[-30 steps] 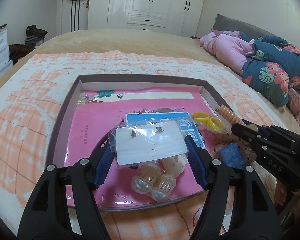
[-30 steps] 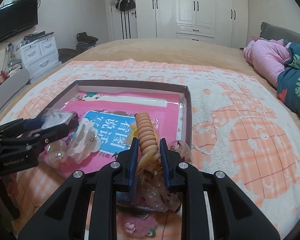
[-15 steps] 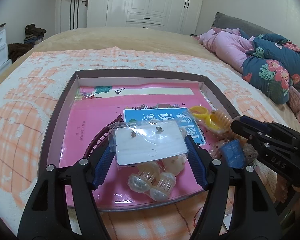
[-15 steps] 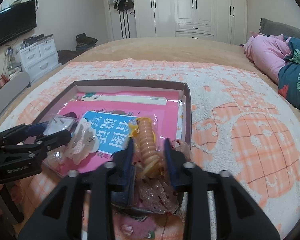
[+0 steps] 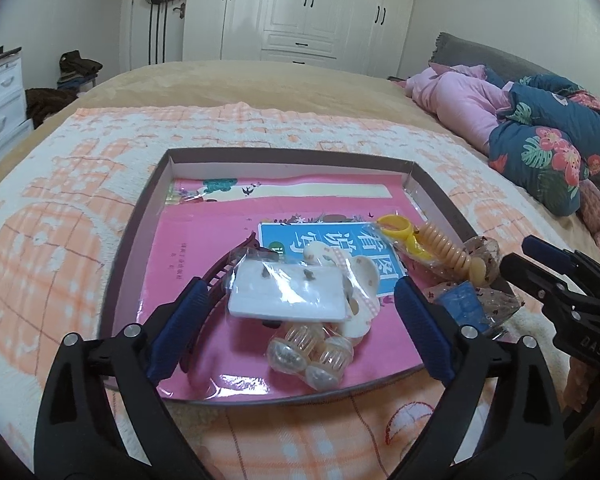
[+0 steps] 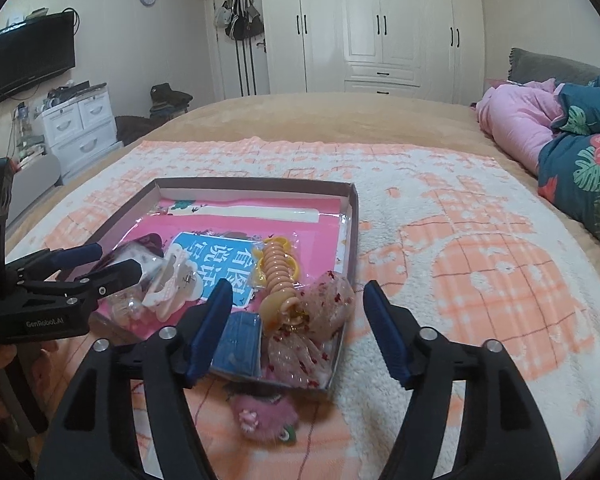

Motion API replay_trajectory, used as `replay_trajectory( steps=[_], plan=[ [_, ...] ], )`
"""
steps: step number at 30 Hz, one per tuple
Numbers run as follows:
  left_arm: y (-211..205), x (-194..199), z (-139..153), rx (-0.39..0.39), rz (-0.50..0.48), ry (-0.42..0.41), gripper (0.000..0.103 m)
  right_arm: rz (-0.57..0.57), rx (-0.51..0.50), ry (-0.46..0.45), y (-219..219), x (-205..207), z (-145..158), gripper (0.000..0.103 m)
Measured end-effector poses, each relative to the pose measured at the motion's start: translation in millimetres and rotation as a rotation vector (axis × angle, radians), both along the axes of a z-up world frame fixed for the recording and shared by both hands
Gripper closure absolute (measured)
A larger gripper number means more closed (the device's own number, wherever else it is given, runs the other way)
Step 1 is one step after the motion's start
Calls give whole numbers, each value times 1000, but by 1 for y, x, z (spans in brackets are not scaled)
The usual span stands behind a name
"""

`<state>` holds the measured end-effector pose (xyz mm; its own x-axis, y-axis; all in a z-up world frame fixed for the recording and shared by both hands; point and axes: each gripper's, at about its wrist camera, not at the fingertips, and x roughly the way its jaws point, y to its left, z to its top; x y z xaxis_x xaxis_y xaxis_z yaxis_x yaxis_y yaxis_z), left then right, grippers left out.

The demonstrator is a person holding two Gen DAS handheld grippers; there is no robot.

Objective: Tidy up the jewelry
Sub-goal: 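Carry the earring card and spiral hair tie into the tray and open both tools, then withdraw both tools from the tray toward the last items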

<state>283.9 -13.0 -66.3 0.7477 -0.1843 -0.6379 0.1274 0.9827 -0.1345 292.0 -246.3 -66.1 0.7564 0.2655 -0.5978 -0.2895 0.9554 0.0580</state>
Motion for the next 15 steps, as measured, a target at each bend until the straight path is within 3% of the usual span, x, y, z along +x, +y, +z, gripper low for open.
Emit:
replay_trajectory(
  steps=[15],
  plan=[
    [-4,-52,19,-33,-22,-35,15,-12,-3,-32,-18,-39,13,36]
  ],
)
